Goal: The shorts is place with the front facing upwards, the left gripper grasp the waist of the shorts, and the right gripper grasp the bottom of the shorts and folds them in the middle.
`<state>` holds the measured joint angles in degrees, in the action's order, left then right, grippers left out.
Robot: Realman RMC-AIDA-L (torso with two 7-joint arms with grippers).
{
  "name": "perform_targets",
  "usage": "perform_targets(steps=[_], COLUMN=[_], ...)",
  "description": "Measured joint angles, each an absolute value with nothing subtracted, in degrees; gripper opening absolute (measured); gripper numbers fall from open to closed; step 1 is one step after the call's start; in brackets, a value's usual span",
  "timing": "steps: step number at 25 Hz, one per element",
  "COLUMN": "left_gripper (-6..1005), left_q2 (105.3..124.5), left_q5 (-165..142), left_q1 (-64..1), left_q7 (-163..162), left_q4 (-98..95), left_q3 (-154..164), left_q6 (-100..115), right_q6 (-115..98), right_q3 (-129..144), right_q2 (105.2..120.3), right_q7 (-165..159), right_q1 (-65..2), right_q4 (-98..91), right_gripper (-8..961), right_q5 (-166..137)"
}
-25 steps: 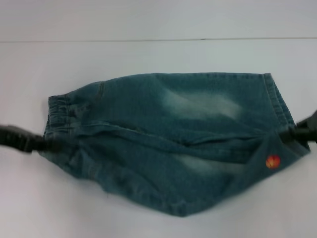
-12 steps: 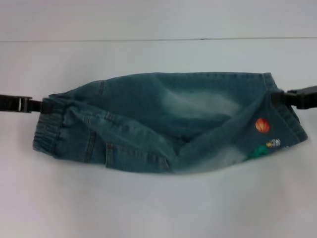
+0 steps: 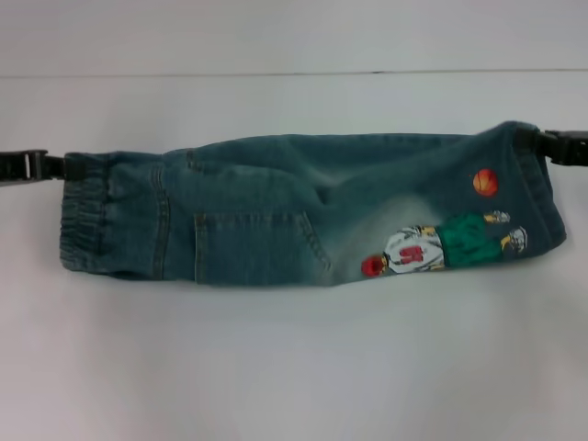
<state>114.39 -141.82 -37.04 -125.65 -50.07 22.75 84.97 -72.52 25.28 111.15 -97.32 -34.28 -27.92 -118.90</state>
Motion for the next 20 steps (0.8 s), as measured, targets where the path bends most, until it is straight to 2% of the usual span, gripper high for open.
perform_targets(steps=[20], left_gripper=[50], left_q2=[114.54], left_q5=[-141.0], left_q1=[-36.4], left_q7=[-125.6], left_q4=[-48.1], left_q3=[22.8], left_q6=[77.6], right_q6=[-64.2], right_q3=[25.8], right_q2=[111.95], right_q7=[-96.0], right_q1=[-37.9], right_q4=[-28.7], right_gripper=[2], right_q5=[-117.2])
